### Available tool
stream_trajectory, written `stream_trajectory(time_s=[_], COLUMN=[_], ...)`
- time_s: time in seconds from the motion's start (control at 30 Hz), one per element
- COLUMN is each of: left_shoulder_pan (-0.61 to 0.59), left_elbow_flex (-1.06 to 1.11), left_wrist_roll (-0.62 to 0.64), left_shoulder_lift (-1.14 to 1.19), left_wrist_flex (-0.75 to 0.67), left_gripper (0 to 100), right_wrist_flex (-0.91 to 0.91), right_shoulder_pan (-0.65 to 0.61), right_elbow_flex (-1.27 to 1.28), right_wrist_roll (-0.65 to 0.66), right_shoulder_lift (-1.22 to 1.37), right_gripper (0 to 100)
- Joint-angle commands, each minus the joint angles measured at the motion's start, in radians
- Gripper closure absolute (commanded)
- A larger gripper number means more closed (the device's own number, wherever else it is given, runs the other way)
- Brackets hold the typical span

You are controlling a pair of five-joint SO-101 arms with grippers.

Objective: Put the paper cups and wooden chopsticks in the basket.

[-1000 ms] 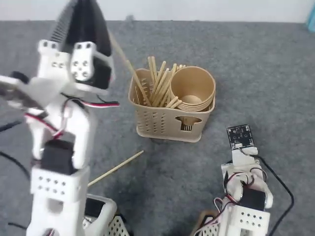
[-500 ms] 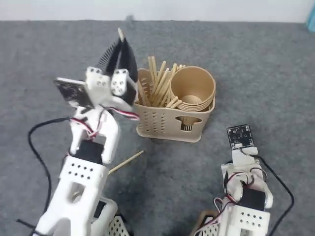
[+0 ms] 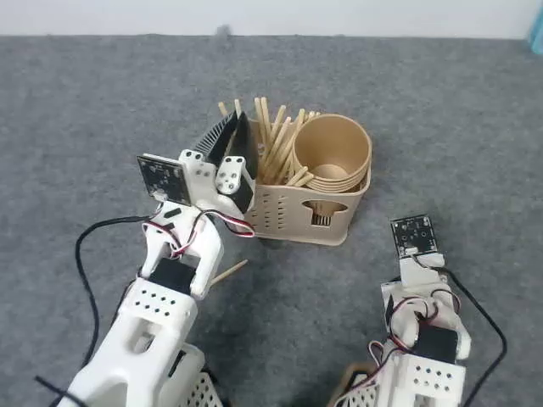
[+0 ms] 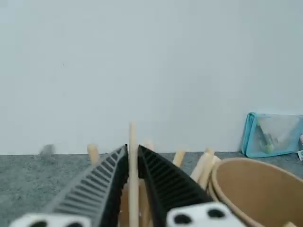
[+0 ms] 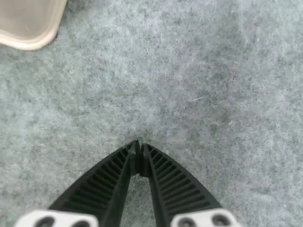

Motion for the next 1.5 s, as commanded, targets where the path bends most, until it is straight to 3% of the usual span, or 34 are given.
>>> stream_trajectory(time_s=[0.0, 0.07, 0.17, 0.47, 0.63, 0.8, 0.93, 1.07, 1.33, 1.47], left_shoulder_pan=[-0.057, -0.08, -0.087, -0.087, -0.183, -0.305, -0.318, -0.316, -0.318, -0.316], left_elbow_flex=[-0.044, -0.058, -0.101, -0.383, -0.487, -0.527, -0.524, -0.501, -0.17, -0.068], left_wrist_roll=[0.009, 0.011, 0.011, 0.011, 0.005, -0.178, -0.41, -0.529, -0.582, -0.655], left_shoulder_lift=[-0.002, -0.015, -0.109, -0.566, -0.591, -0.434, -0.301, -0.222, -0.19, -0.19], left_wrist_flex=[-0.023, 0.006, 0.167, 1.045, 1.349, 1.539, 1.677, 1.726, 1.493, 1.465], left_gripper=[86, 81, 77, 77, 77, 77, 79, 81, 81, 81], right_wrist_flex=[0.001, 0.001, 0.001, 0.001, 0.004, 0.004, 0.004, 0.005, 0.007, 0.007], right_shoulder_pan=[-0.002, -0.002, -0.002, -0.004, -0.002, -0.002, -0.002, -0.002, -0.002, -0.002], right_elbow_flex=[-0.015, -0.015, -0.015, -0.015, -0.015, -0.015, -0.015, -0.015, -0.015, -0.015], right_wrist_roll=[0.011, 0.011, 0.011, 0.011, 0.011, 0.011, 0.011, 0.011, 0.011, 0.011], right_shoulder_lift=[-0.01, -0.01, -0.01, -0.01, -0.01, -0.01, -0.01, -0.01, -0.01, -0.01], right_gripper=[99.2, 99.2, 99.2, 99.2, 99.2, 99.2, 99.2, 99.2, 99.2, 99.2])
